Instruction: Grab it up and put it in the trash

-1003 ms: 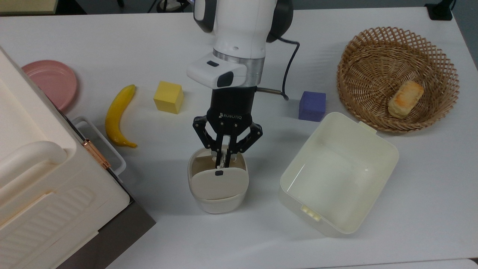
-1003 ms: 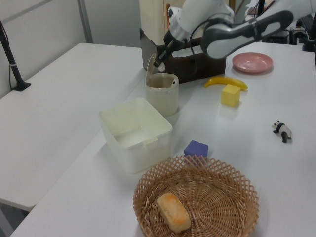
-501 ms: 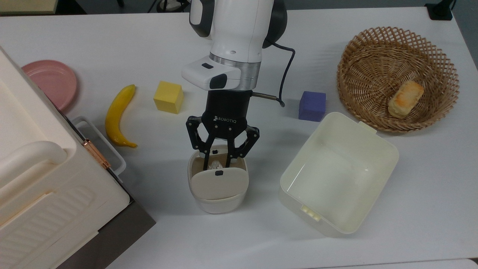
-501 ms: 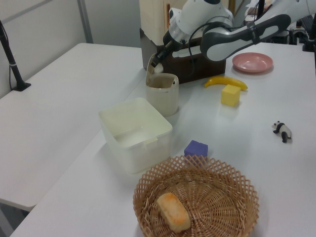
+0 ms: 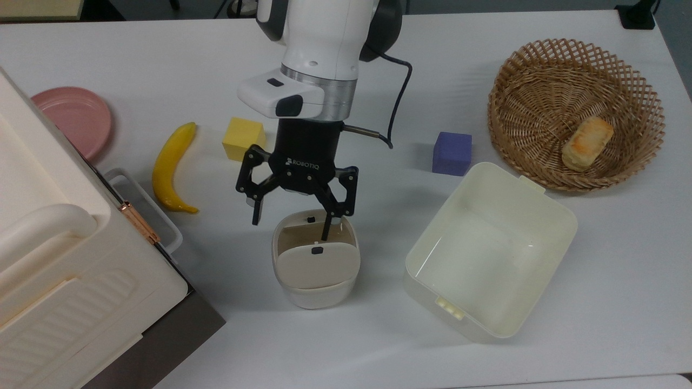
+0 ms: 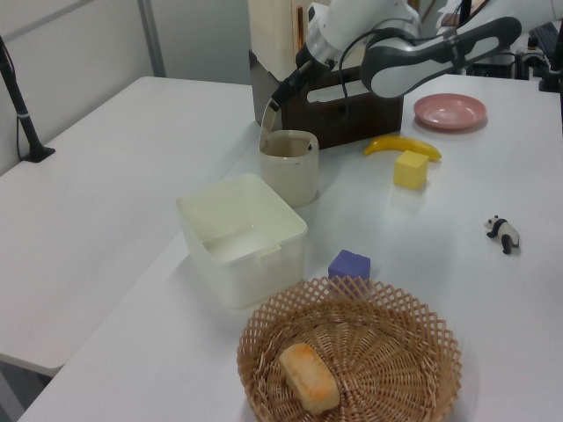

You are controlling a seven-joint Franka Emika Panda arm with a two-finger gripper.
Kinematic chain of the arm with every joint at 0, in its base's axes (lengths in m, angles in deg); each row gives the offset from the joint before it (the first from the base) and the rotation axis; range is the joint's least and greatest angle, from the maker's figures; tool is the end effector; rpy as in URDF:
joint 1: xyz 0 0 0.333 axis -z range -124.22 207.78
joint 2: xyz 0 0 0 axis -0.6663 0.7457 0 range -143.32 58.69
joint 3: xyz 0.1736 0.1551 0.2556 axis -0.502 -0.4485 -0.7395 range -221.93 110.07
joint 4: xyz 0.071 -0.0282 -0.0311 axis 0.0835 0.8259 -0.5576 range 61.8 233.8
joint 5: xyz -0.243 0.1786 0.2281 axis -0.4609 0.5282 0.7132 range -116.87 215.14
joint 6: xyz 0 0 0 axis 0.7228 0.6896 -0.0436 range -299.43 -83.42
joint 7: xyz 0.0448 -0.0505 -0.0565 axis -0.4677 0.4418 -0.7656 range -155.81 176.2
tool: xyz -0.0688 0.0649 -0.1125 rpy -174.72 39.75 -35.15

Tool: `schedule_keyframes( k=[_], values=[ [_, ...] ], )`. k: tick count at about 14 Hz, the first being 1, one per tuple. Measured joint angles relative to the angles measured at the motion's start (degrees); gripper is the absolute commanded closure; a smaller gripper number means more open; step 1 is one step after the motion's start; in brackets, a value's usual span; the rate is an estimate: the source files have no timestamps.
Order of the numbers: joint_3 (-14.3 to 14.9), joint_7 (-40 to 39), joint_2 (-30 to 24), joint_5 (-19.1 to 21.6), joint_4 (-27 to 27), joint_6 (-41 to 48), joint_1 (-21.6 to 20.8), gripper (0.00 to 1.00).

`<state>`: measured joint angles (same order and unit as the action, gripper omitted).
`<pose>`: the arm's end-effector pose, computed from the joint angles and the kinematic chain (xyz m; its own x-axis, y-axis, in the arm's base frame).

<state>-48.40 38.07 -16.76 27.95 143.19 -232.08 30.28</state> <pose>0.7525 0.0694 0.4919 0.7570 -0.0676 0.6499 -0.1713 -0.9804 0.0975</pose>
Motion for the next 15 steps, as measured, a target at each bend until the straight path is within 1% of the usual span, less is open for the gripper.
schedule_keyframes(
  k=[1,2,3,4,5,6,8,9,10,12,13,15],
  values=[
    [-0.1,0.1,-0.9,0.0,0.4,2.7,0.0,0.00],
    [-0.3,0.2,-1.9,0.6,0.7,7.4,0.0,0.00],
    [-0.7,0.2,-3.6,2.7,0.9,15.3,-0.3,0.00],
    [-1.0,-0.8,-4.8,5.0,1.0,20.6,-0.6,0.00],
    [-1.2,-3.2,-6.0,8.3,1.0,26.5,-1.0,0.00],
    [-1.3,-7.6,-7.7,13.2,1.1,34.1,-1.3,0.00],
    [-1.1,-13.3,-10.0,17.5,1.2,43.4,-1.1,0.00],
    [-1.0,-15.6,-11.3,18.5,1.3,47.6,-0.7,0.00],
    [-0.9,-17.4,-12.6,19.0,1.7,50.6,-0.2,0.00],
    [-0.8,-19.7,-16.4,19.2,4.4,52.8,0.7,0.00],
    [-0.8,-20.9,-20.2,19.3,7.4,53.0,1.4,0.00],
    [-0.7,-21.8,-25.7,19.3,11.9,53.0,2.0,0.00]
  ],
)
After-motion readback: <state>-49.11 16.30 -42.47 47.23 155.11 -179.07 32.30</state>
